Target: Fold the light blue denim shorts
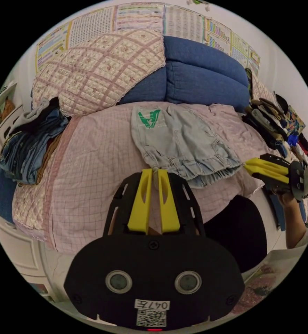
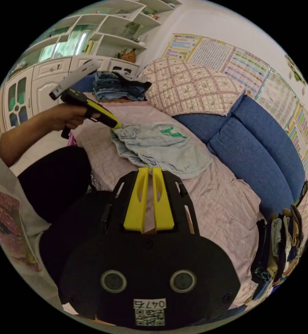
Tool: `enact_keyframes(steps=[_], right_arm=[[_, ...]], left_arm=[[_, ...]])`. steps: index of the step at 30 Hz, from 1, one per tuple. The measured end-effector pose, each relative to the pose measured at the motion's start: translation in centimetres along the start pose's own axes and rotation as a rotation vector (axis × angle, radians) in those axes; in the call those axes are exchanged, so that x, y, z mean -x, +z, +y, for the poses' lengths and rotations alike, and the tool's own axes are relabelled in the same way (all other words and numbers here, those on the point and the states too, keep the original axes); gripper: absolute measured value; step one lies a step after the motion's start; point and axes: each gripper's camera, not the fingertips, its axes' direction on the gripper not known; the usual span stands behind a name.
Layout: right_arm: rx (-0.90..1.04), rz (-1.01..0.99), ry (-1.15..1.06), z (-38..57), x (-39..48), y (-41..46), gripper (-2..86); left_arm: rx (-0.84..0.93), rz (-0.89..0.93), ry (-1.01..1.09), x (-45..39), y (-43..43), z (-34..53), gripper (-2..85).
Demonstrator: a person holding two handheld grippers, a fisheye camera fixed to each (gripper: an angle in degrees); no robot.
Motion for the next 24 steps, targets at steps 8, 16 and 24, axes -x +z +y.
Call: enact_keyframes(steps=[8, 16, 24], right_arm=[[-0.115, 0.095, -0.008, 0.0, -0.4, -1.1, -0.5], [0.14, -0.157, 0.157, 2.4, 2.1, 11.0, 8.0], [0.298, -0.494, 0.448, 2.0, 3.4, 23.1, 4.9]], left_arm=[[-0.097, -0.028, 0.12, 7.1, -4.9, 4.8, -0.9], [0.074, -0.023, -0.149, 27.8, -0.1, 14.8, -0.8], [0.002, 0.381, -0.329, 45.0, -2.8, 19.4, 8.3]])
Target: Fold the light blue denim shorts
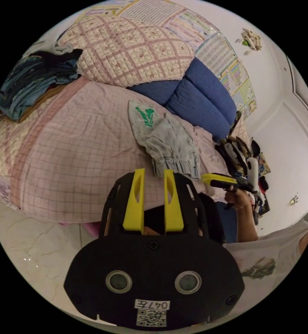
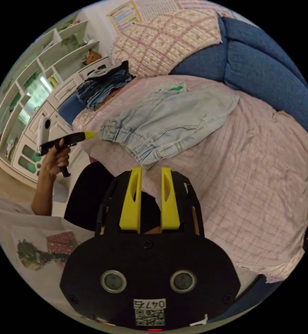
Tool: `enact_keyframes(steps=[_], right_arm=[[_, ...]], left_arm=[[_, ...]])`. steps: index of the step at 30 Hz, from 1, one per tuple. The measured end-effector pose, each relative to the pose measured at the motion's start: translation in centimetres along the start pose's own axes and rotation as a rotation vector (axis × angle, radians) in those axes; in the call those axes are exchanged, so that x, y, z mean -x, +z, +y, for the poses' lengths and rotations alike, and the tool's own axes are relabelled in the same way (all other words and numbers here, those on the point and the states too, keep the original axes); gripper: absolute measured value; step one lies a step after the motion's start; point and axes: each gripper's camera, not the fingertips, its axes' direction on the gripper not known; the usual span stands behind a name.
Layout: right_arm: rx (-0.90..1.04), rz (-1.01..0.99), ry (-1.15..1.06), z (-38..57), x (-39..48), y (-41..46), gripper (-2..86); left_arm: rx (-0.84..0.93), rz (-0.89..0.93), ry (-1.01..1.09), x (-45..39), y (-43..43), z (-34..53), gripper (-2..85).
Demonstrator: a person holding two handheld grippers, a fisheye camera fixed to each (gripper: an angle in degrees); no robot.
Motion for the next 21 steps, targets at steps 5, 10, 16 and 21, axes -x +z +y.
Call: enact_keyframes(steps=[5, 10, 16, 21], right_arm=[[-0.003, -0.086, 0.04, -1.5, 1.4, 3.9, 1.5], [-0.109, 0.095, -0.071, -1.0, 7.8, -1.0, -0.6], [0.014, 0.289, -0.203, 2.5, 16.5, -2.8, -0.7], [0.204, 0.285, -0.119, 4.2, 19.4, 4.9, 0.5]], left_arm=[[0.042, 0.005, 0.013, 5.1, -1.8, -1.5, 4.6], [0.11, 0.067, 0.142, 7.7, -7.0, -3.0, 1.3], [0.271, 0.239, 0.188, 11.7, -8.9, -1.5, 0.5], [0.306, 0.227, 0.152, 19.2, -12.4, -0.9, 0.3]])
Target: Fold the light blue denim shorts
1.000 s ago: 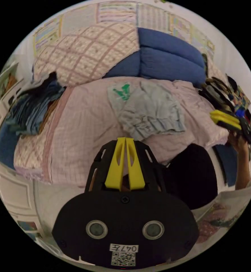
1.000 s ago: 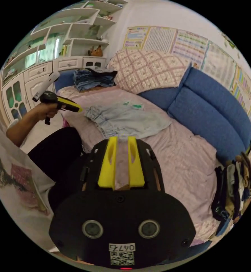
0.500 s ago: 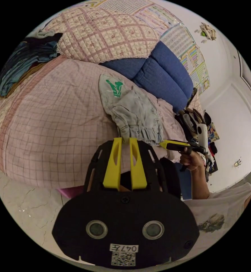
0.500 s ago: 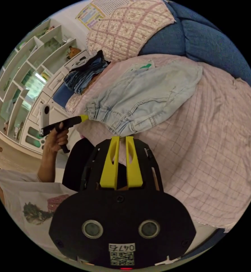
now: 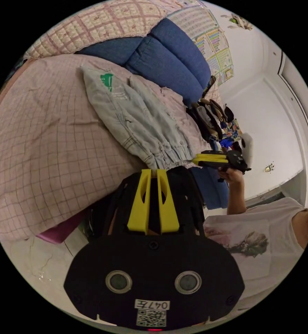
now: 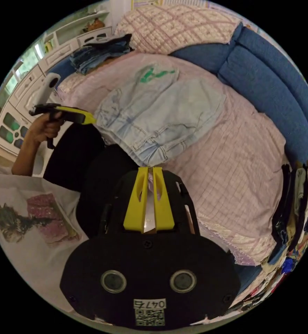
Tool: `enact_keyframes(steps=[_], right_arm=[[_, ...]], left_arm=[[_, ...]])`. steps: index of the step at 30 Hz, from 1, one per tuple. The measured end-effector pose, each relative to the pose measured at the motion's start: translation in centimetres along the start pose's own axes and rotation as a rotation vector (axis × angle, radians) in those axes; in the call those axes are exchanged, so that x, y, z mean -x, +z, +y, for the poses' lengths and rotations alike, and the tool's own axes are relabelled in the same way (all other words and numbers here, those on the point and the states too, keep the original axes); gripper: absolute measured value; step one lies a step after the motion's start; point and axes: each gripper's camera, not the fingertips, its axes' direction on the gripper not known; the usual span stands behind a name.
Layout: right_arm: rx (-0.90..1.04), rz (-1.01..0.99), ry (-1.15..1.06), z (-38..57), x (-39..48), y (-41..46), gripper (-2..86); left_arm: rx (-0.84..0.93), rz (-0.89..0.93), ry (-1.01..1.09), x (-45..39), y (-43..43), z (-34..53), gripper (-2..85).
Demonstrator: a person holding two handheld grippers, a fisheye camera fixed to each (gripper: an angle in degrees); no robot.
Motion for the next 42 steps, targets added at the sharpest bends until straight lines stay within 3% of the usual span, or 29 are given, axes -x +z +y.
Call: enact_keyframes(steps=[6, 11, 13, 18, 25, 29, 32, 33, 35, 39, 42], right_arm=[[-0.176, 0.154, 0.059, -0.2, 7.0, -6.0, 4.5], [-0.339, 0.115, -0.203, -3.3, 20.8, -7.2, 5.6], [-0.322, 0.112, -0.311, -4.9, 26.9, -5.5, 5.5], [-0.247, 0.374, -0.473, -8.4, 39.4, -0.5, 4.8], [-0.152, 0.505, -0.599, -8.0, 45.5, 3.8, 1.3], [-0.225, 0.408, -0.51, -6.8, 44.9, 3.3, 0.5], [-0.294, 0.331, -0.436, -5.8, 43.2, 2.8, 0.4], [-0.342, 0.309, -0.397, -5.1, 42.3, 2.4, 0.4], [-0.403, 0.271, -0.351, -4.0, 41.0, 2.6, 0.3], [-0.359, -0.039, -0.229, -2.1, 35.3, 8.4, 0.2], [-0.502, -0.29, -0.048, 1.8, 28.9, 10.4, 0.1]], left_arm=[[-0.101, -0.111, -0.022, 7.3, -10.9, 2.1, 0.1], [-0.247, -0.178, -0.086, 14.5, -18.1, 0.4, 5.6], [-0.28, -0.186, -0.092, 16.6, -19.4, -0.5, 6.3], [-0.313, -0.252, -0.117, 24.7, -20.2, -5.0, 7.0], [-0.303, -0.272, -0.206, 36.4, -17.2, -11.7, 11.3], [-0.27, -0.311, -0.19, 41.0, -13.1, -14.2, 11.7], [-0.215, -0.468, -0.189, 44.0, -10.5, -15.5, 5.5], [-0.199, -0.479, -0.182, 45.0, -10.0, -15.4, 0.6], [-0.271, -0.439, -0.172, 45.8, -10.7, -13.6, -0.3], [-0.472, -0.446, -0.244, 47.2, -12.1, -7.3, -0.9], [-0.46, -0.599, -0.129, 44.1, -8.9, -6.0, -1.0]])
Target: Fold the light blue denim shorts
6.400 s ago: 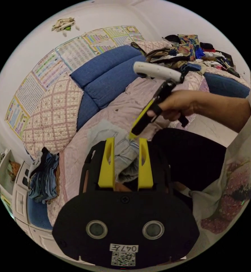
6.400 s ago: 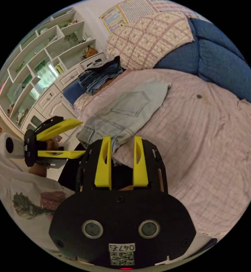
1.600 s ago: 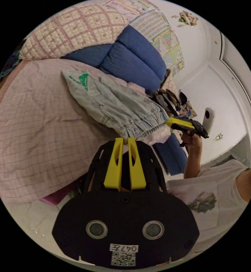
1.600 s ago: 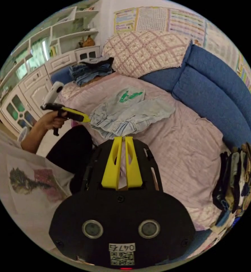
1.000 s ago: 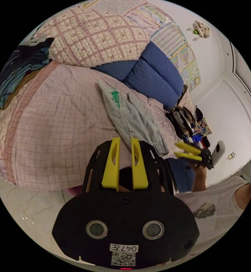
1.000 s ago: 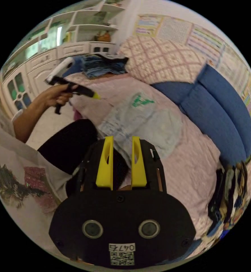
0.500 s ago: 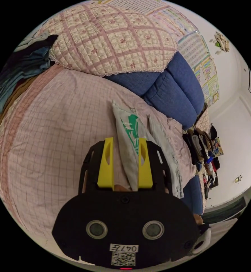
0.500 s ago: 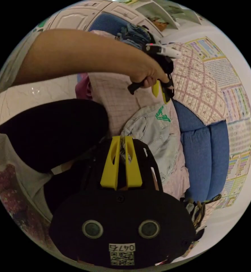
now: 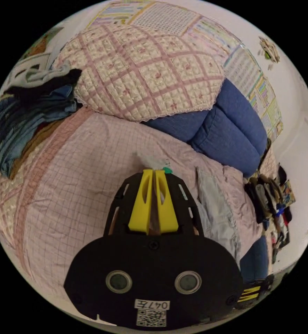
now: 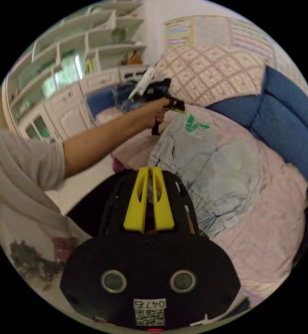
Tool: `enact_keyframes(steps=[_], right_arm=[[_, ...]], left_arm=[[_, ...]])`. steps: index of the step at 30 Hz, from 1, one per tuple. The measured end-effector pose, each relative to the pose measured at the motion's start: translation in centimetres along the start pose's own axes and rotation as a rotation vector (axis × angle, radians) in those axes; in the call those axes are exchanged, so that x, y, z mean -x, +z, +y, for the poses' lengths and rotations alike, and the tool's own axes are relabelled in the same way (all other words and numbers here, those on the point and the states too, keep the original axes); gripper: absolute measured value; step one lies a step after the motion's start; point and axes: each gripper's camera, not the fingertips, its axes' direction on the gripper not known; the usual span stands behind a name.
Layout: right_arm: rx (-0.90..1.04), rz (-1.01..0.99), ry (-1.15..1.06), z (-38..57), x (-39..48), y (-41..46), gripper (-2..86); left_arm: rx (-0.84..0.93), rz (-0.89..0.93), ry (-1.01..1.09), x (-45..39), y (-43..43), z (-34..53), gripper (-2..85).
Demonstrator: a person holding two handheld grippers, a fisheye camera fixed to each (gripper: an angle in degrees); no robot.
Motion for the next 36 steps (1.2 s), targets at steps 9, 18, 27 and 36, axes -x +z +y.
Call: enact_keyframes(steps=[9, 18, 27, 36], right_arm=[[-0.28, -0.32, 0.594, 20.3, -18.1, 0.5, -0.7], [-0.281, -0.351, 0.804, 33.5, -25.8, 7.5, -0.7], [-0.214, -0.321, 0.719, 37.2, -30.6, 12.8, 1.9], [-0.196, 0.024, 0.494, 26.7, -42.6, 15.9, 0.3]], left_arm=[[0.069, 0.002, 0.451, -25.6, 7.2, 6.4, -0.7], [0.181, 0.279, 0.529, -35.6, 14.7, 18.9, 1.4], [0.241, 0.382, 0.491, -25.7, 1.8, 31.0, 4.3], [0.289, 0.347, 0.692, -24.0, -6.8, 53.7, 5.8]])
